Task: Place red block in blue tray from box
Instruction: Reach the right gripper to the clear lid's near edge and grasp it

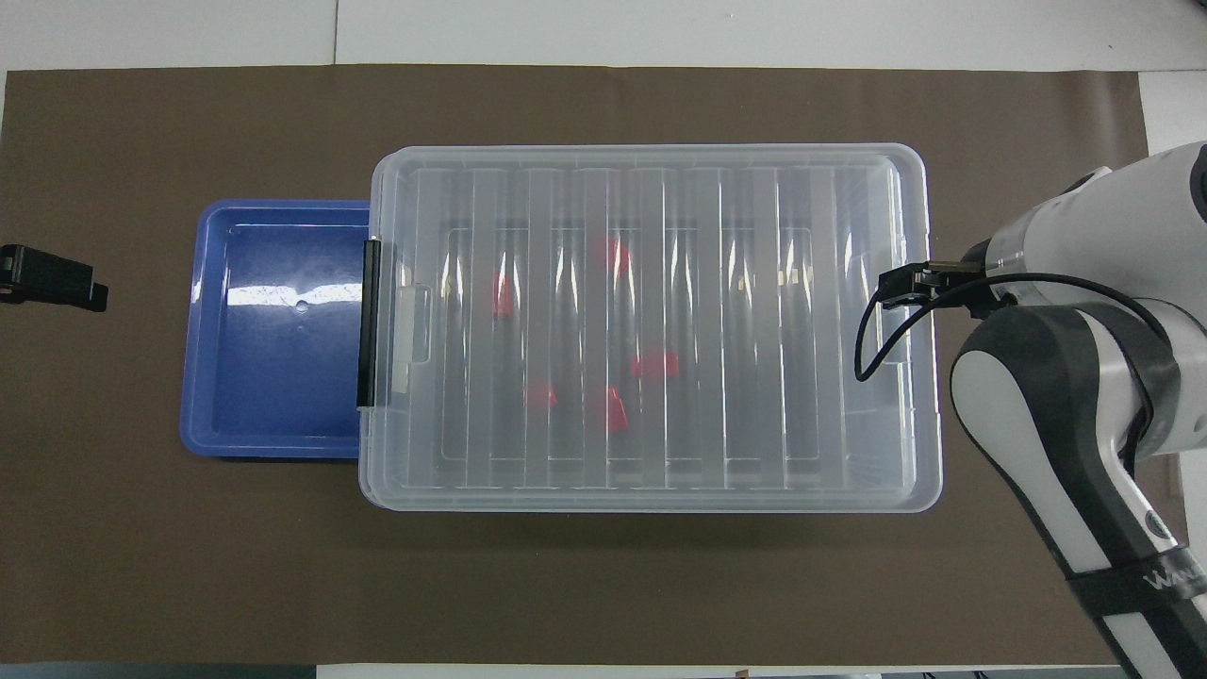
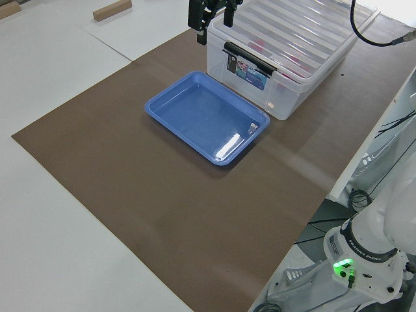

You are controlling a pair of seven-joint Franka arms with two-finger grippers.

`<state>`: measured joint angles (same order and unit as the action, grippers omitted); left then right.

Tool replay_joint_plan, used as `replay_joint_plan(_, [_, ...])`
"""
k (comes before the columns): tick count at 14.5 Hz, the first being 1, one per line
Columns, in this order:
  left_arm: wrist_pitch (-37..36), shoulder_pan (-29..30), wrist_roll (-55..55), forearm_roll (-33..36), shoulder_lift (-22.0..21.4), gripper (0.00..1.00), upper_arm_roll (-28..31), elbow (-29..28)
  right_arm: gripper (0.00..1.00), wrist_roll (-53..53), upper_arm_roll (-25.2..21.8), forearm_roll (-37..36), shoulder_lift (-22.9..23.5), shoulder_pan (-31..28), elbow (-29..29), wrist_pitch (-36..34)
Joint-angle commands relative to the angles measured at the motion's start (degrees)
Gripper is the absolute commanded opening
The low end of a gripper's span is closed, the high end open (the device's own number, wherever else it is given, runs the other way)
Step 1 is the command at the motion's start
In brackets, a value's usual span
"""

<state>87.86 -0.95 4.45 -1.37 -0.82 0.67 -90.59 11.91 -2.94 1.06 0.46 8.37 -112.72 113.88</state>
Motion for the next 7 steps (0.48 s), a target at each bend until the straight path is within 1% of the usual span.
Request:
replay_joint_plan(1, [-0.76,0.51,0.3,0.32,-0.14,1.0,-0.23,-0.11,1.0,-3.28,0.39,0.35,-2.04,-1.77,-3.38,1.96])
replay_joint_plan(7, [-0.76,0.51,0.38,0.32,-0.14,1.0,-0.23,-0.11,1.0,-7.33,0.39,0.35,-2.21,-4.14,-3.82,2.22])
